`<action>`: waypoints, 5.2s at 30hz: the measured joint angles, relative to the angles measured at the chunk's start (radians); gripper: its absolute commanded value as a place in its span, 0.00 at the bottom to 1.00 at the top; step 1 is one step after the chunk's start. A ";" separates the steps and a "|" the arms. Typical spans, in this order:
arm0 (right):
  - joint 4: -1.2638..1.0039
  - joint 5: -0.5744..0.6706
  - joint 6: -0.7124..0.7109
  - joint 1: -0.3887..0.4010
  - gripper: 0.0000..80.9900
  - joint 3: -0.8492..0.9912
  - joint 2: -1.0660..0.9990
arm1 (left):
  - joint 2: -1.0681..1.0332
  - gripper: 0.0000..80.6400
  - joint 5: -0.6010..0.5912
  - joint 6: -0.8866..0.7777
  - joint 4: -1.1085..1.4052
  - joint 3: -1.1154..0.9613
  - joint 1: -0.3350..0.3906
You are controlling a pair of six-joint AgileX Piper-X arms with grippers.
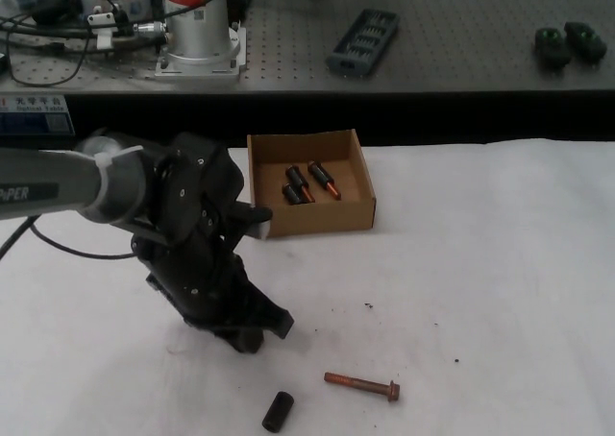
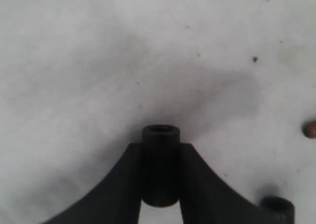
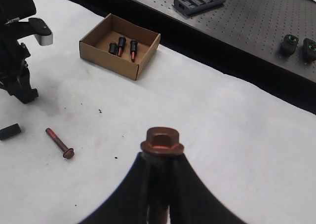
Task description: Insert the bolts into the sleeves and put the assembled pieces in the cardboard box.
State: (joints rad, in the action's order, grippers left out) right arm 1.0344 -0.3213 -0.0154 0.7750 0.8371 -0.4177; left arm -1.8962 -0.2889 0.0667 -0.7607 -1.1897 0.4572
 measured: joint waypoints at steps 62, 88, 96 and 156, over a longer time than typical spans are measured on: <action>-1.417 0.874 0.140 -0.372 0.07 -0.154 -0.830 | 0.664 0.01 -0.186 -0.165 1.265 0.653 0.004; -1.714 1.103 0.195 -0.315 0.07 -0.152 -0.978 | 0.225 0.01 -0.237 -0.199 1.935 0.782 0.057; -1.754 1.114 0.195 -0.269 0.07 -0.152 -1.078 | 0.162 0.01 -0.234 -0.232 2.072 0.783 0.057; -1.916 1.268 0.323 -0.201 0.07 -0.152 -1.181 | 0.158 0.01 -0.380 -0.321 2.080 0.769 0.057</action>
State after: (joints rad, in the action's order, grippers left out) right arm -0.8815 0.9465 0.3076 0.5736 0.6850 -1.5983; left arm -1.7380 -0.6692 -0.2542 1.3195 -0.4206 0.5142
